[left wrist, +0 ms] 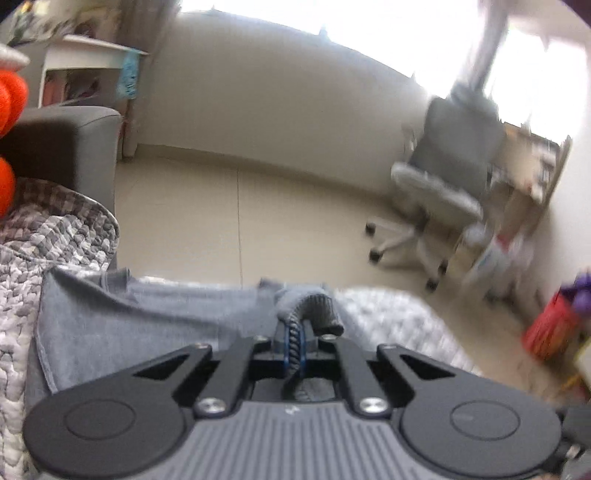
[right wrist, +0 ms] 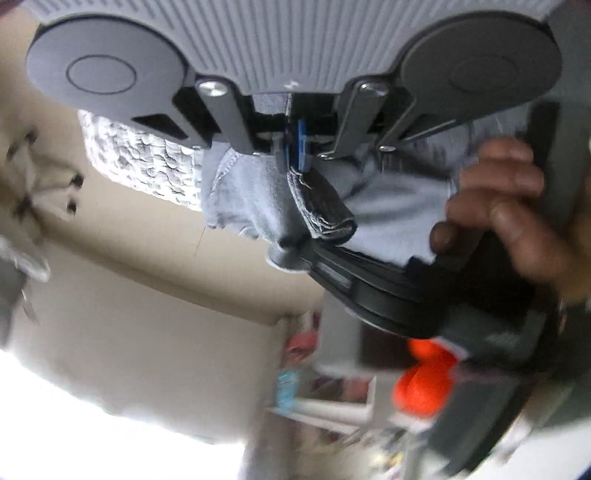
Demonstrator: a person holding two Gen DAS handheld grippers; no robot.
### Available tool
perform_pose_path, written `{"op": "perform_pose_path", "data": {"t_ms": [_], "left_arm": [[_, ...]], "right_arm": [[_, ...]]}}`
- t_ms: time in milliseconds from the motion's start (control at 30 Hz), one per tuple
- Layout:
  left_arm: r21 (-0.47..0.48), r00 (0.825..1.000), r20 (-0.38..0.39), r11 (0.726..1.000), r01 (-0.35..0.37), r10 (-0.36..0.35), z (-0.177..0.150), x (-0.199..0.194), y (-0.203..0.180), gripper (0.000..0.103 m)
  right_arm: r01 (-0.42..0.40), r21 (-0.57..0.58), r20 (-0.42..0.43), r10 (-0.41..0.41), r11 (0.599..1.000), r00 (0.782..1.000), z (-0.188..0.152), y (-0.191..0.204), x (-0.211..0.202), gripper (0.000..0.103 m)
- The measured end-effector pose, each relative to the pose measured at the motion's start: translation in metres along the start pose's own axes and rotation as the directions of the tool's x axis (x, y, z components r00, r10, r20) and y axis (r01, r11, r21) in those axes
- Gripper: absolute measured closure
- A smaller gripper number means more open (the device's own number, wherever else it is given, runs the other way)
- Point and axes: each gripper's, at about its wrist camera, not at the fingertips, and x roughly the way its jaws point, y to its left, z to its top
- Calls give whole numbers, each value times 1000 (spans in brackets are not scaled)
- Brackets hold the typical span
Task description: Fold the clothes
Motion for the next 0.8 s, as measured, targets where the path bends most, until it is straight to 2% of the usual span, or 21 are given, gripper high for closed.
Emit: {"op": "perform_pose_path", "data": {"t_ms": [100, 167, 333, 433, 533, 700, 800], "left_arm": [[-8, 1000, 4, 1000, -26, 26, 8, 4, 6, 98], [-33, 999, -13, 998, -45, 44, 5, 7, 14, 98], [-96, 991, -102, 990, -100, 91, -10, 23, 35, 97], [-132, 990, -104, 985, -110, 96, -12, 22, 44, 96], [-168, 992, -91, 980, -103, 89, -10, 19, 50, 95], [-167, 991, -92, 979, -116, 102, -7, 18, 49, 95], [-174, 987, -105, 974, -142, 125, -9, 20, 53, 95]], "right_arm": [[-15, 108, 18, 13, 994, 1000, 5, 3, 2, 98], [-16, 123, 5, 15, 992, 1000, 6, 11, 10, 98], [-30, 96, -107, 41, 995, 993, -4, 33, 28, 98], [-35, 56, -139, 42, 998, 989, -10, 36, 26, 95], [-56, 63, -145, 65, 996, 987, -10, 33, 23, 89], [-91, 105, -135, 105, 990, 985, -9, 29, 21, 89], [-88, 84, -141, 100, 993, 985, -11, 32, 23, 89]]}}
